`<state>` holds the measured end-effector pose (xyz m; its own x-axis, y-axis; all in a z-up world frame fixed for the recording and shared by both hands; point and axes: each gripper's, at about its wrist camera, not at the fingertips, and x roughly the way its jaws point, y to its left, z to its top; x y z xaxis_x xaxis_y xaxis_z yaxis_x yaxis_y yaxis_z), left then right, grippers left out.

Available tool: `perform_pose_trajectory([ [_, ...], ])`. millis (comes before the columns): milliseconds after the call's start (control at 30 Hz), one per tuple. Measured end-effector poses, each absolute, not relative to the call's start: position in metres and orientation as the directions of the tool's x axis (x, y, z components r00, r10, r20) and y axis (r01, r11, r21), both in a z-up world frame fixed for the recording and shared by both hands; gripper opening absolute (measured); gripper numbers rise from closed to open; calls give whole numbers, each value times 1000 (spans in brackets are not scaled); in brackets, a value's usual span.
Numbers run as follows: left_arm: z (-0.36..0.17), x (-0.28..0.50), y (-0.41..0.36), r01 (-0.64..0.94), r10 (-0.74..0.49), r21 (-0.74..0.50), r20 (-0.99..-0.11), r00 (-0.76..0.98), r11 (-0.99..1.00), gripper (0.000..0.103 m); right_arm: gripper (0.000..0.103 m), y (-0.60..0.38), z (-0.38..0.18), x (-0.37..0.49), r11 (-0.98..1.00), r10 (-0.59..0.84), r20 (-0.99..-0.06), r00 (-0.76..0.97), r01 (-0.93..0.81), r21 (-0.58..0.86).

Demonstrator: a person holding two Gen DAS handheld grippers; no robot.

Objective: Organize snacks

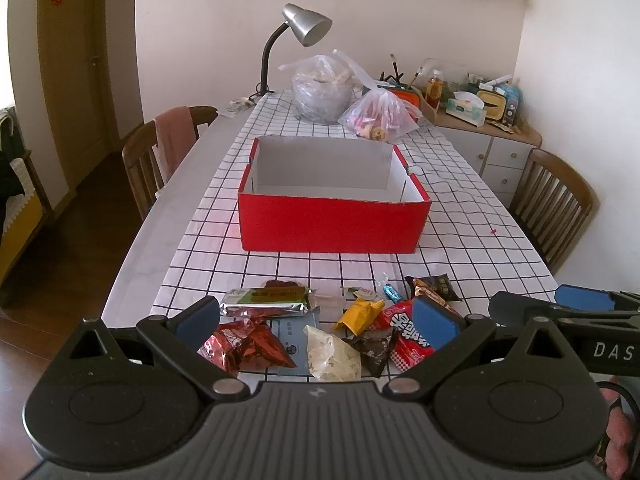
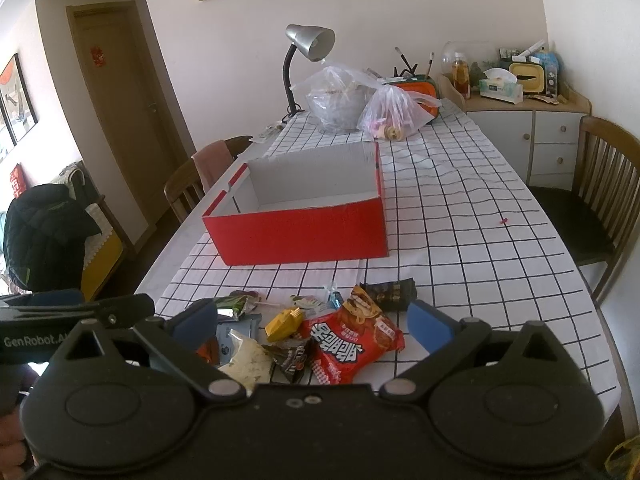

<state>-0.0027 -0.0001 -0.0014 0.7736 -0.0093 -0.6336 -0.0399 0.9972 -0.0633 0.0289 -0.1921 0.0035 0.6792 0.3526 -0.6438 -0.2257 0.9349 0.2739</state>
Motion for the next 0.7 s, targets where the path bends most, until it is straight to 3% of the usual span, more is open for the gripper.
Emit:
perform_pose_trajectory([
  [700, -3, 2, 9, -58, 4, -65, -634, 774, 996, 103, 101, -189, 3, 32, 933, 359, -646, 673, -241, 266],
])
